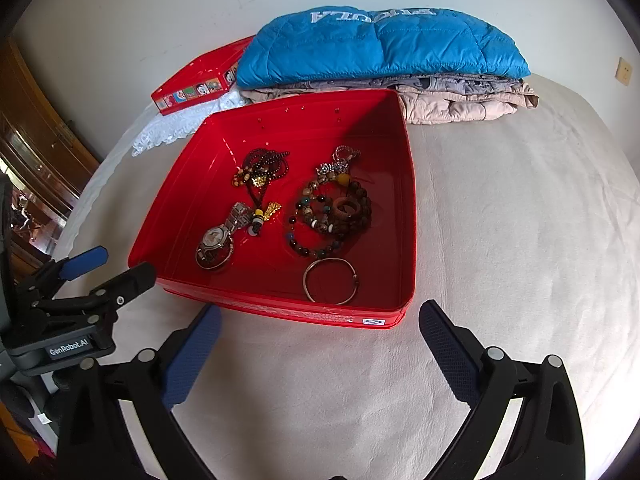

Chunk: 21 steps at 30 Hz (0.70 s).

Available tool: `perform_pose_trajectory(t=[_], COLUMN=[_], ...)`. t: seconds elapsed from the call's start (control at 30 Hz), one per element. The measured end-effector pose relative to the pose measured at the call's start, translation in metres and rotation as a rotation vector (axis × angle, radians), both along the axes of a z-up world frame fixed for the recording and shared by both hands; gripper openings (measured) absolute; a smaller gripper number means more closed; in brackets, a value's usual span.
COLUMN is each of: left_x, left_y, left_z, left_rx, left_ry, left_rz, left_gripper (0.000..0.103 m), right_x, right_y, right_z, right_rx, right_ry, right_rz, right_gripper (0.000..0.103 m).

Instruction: Organize jewelry

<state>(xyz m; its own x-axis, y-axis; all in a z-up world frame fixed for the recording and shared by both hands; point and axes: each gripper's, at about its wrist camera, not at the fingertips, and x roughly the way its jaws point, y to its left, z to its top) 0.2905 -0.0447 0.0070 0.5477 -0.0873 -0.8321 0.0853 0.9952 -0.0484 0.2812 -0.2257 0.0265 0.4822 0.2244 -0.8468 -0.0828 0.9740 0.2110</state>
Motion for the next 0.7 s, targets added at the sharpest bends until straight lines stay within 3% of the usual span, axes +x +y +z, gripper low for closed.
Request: perform_pose_trajectory(t=[0.7], left_x=[0.0008], left_y=[-0.0022], left_z=[-0.0003], left_rx=[0.007], left_ry=[0.009], left_rz=[-0.005], left_gripper=[0.097], right_x=[0.0008], right_y=[0.0006], right_z=[-0.0007], right_rx=[-0.006], right_ry=[0.004], right_rz=[0.004], right_gripper=[0.099])
